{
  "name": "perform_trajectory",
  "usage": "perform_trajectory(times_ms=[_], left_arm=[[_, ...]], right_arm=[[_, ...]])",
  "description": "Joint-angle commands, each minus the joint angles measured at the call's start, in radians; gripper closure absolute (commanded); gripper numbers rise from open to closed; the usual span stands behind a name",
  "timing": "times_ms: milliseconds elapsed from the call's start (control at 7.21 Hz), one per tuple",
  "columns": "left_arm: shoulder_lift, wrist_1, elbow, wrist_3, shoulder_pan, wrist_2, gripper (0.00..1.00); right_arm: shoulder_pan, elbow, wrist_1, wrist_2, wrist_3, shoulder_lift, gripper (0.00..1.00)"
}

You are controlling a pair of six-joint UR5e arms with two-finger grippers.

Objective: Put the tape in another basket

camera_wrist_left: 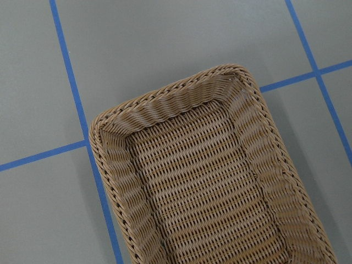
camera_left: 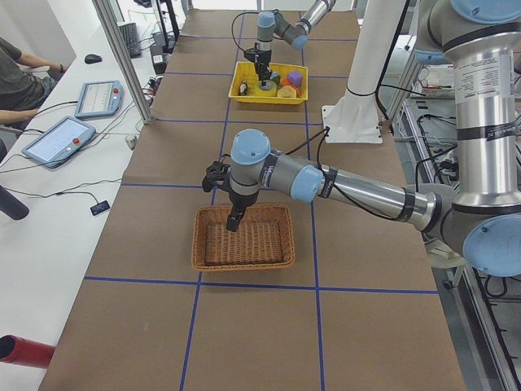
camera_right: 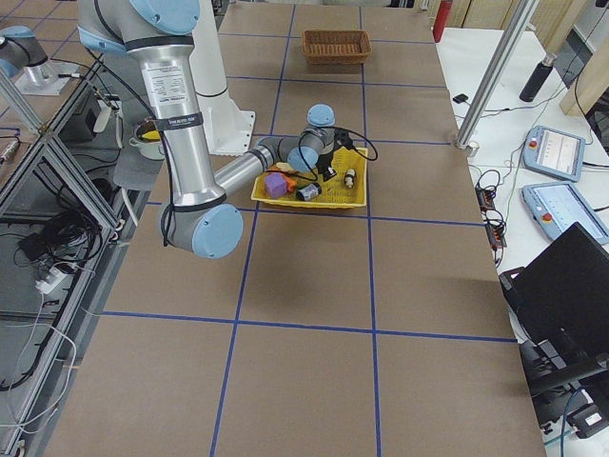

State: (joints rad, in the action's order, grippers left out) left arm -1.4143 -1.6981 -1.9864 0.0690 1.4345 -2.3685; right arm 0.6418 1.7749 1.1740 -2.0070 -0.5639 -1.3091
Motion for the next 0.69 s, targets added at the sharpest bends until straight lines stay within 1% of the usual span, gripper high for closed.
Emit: perform_trajectory(times_ms=[0,139,277,416,554], left_arm=[[0.0,0.0,0.0,0.0,0.0,0.0,0.02],[0.0,0.002,0.0,0.0,0.0,0.0,0.02],[0.0,0.0,0.004,0.006,0.0,0.0,0.02],[-0.014,-0.002,0.0,0.033,-0.002,-0.002,0.02],[-0.037,-0.002,-0.005,0.142,-0.003,-0.002,0.02]], right_arm=[[0.086,0.006,0.003,-0.109,-0.028,0.013,1.0],[0.17,0.009,0.009,-0.225,-0.031,0.027,1.0],[0.209,0.0,0.012,-0.298,-0.074,0.056,1.0],[0.205,-0.014,0.004,-0.302,-0.235,0.11,1.0],[0.196,-0.018,-0.002,-0.309,-0.296,0.144,1.0]])
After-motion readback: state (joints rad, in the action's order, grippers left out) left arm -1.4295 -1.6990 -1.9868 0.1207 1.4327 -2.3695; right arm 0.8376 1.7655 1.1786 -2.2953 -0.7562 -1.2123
